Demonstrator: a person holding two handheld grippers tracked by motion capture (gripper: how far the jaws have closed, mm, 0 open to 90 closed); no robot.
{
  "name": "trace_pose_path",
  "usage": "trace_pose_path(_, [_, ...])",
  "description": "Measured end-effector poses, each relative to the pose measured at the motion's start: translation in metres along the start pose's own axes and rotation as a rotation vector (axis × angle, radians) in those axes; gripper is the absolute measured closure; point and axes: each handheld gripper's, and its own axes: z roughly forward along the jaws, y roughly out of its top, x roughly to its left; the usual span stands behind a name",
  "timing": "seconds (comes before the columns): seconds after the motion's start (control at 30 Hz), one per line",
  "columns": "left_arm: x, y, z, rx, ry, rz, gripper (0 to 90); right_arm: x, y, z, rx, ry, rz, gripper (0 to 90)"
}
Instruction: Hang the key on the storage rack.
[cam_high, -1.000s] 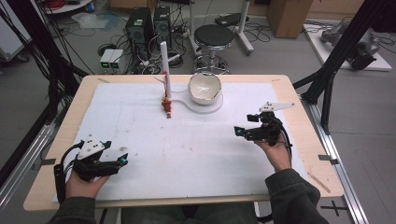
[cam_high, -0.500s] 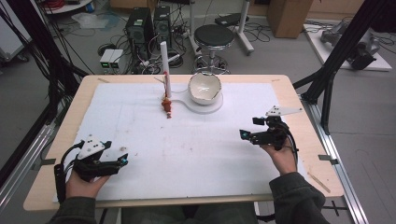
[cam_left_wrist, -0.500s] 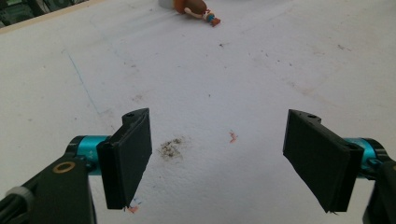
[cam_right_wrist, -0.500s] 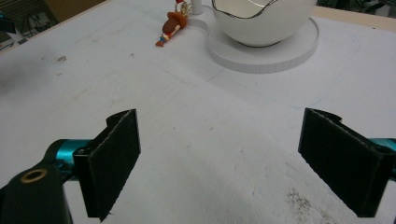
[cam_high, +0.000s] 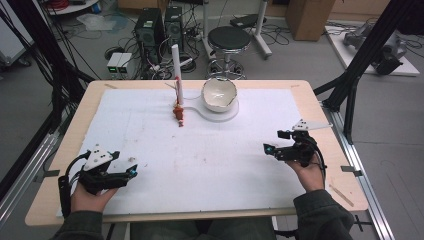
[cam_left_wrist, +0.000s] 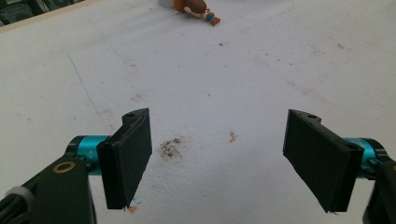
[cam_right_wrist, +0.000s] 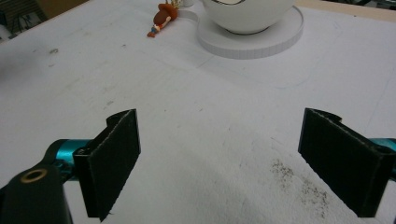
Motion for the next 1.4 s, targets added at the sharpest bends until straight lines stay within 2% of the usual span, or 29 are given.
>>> trace_pose_path(0.8, [0.001,-0.002,0.001,0.004,-0.003,-0.010,24.2,0.000,-0.031,-0.019,-0.008,-0.021,0.025,12.2])
trace_pose_path(0.83, [0.001,-0.002,0.001,0.006,-0.005,-0.009,24.2,-0.001,-0.032,-0.019,-0.014,-0.022,0.013,12.2])
trace_pose_path(0.9, [0.001,-0.002,0.001,0.006,-0.006,-0.011,24.2,0.000,-0.034,-0.021,-0.013,-0.021,0.023,12.2])
trace_pose_path(1.4, [0.001,-0.005,-0.001,0.012,-0.011,-0.014,24.2,0.005,-0.043,-0.025,-0.016,-0.027,0.010,12.2])
